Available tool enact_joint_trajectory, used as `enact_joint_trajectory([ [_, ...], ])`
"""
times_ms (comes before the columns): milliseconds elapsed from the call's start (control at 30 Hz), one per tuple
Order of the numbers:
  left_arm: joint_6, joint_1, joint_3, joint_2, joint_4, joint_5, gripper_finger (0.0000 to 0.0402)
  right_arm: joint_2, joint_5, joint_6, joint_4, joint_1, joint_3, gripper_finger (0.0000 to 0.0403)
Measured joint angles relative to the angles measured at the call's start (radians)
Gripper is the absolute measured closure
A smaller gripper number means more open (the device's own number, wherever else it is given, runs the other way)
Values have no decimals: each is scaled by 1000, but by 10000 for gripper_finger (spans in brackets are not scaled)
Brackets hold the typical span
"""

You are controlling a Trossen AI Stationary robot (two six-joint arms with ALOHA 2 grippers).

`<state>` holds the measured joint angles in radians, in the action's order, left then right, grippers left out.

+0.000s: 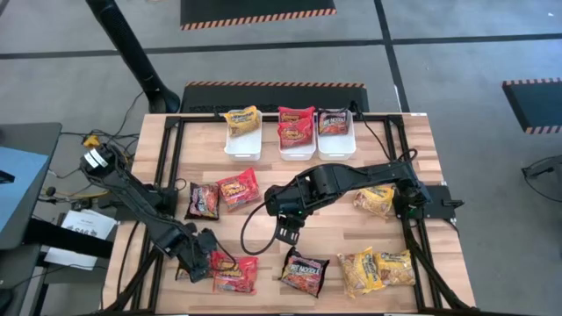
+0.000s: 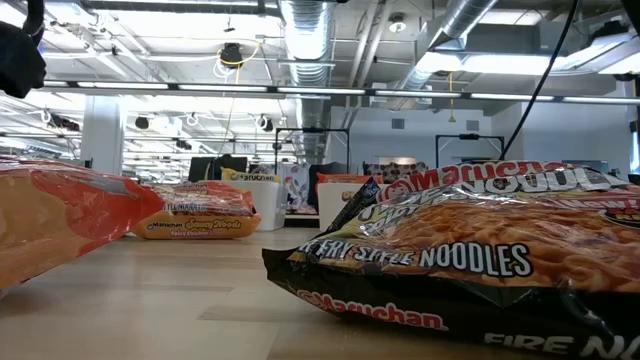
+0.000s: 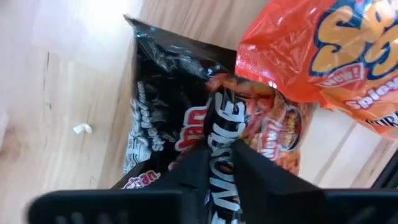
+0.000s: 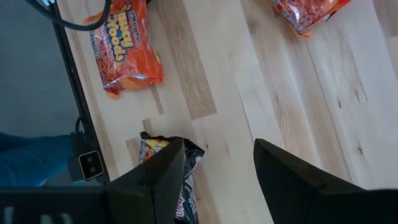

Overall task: Sort Maruchan noodles
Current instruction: Put the black noodle pack into the right white bin

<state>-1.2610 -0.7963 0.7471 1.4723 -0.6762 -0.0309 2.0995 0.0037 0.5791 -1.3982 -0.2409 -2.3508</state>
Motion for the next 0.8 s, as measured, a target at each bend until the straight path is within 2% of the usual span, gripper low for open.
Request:
enact_joint_trajectory([
  [67, 16, 0, 0, 0, 2, -9, 390, 0, 10, 0, 5, 0, 0, 184],
  [167, 41, 0, 0, 0, 0, -19, 398, 0, 40, 0, 17, 0, 0, 184],
  [300, 59, 2, -5, -18, -7, -38, 401, 0, 63, 0, 23, 0, 0, 184],
  [500, 62, 43, -17, -117, -120, -125, 401, 0, 127, 23, 22, 15, 0, 184],
  [600, 73, 71, -18, -171, -184, -150, 401, 0, 130, 23, 22, 29, 0, 184],
  [800, 126, 117, -16, -236, -177, -203, 401, 0, 129, 17, 18, 56, 0, 184],
])
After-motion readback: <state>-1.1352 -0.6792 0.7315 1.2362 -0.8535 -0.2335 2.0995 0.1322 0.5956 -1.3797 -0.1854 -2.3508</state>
